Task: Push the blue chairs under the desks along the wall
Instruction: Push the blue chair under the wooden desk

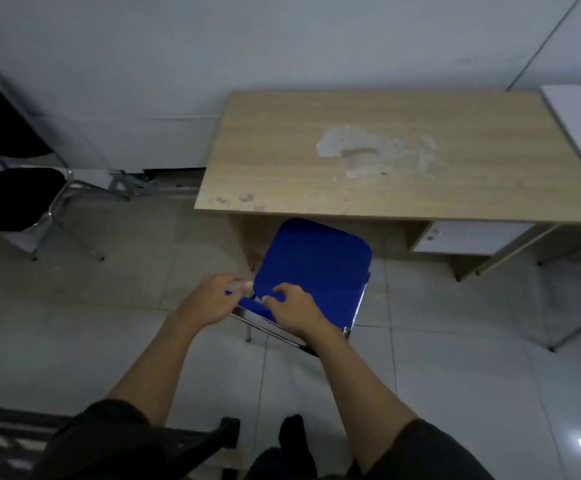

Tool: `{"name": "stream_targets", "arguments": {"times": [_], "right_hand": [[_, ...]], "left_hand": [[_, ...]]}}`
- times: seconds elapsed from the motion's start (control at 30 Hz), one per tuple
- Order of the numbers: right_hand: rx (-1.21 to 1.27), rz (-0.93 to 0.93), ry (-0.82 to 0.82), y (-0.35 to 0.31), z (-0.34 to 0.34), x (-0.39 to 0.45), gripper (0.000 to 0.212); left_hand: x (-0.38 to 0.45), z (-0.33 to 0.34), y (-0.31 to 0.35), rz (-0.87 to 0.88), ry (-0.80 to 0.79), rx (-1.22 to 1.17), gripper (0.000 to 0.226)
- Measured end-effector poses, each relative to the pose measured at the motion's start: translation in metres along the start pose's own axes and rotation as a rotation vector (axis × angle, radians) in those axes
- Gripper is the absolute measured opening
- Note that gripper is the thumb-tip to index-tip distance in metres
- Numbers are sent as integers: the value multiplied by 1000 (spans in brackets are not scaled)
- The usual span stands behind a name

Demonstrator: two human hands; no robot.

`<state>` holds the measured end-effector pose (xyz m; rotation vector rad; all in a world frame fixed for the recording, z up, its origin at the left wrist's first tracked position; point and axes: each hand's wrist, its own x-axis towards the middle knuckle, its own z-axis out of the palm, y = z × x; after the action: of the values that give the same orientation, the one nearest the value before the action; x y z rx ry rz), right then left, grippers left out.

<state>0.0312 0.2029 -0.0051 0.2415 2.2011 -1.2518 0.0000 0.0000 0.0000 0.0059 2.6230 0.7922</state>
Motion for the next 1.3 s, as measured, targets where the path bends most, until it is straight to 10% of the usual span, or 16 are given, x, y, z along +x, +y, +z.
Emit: {"name": "stream_targets", "arguments": {"times": [0.4,0.9,1.07,1.3], "right_hand": [[-467,-80,326,20,36,-31,61],[-686,-265,388,118,-99,-42,50],[-526,-58,682,151,-107,-65,69],[-174,65,521,146,-96,-79,80]], "left_hand": [[2,31,-10,67,85,232,80],[-29,116,113,-184,-64,149,113],[-42,124,128,-157,-45,-13,108],[-39,127,113,-190,-26,-125,101]]}}
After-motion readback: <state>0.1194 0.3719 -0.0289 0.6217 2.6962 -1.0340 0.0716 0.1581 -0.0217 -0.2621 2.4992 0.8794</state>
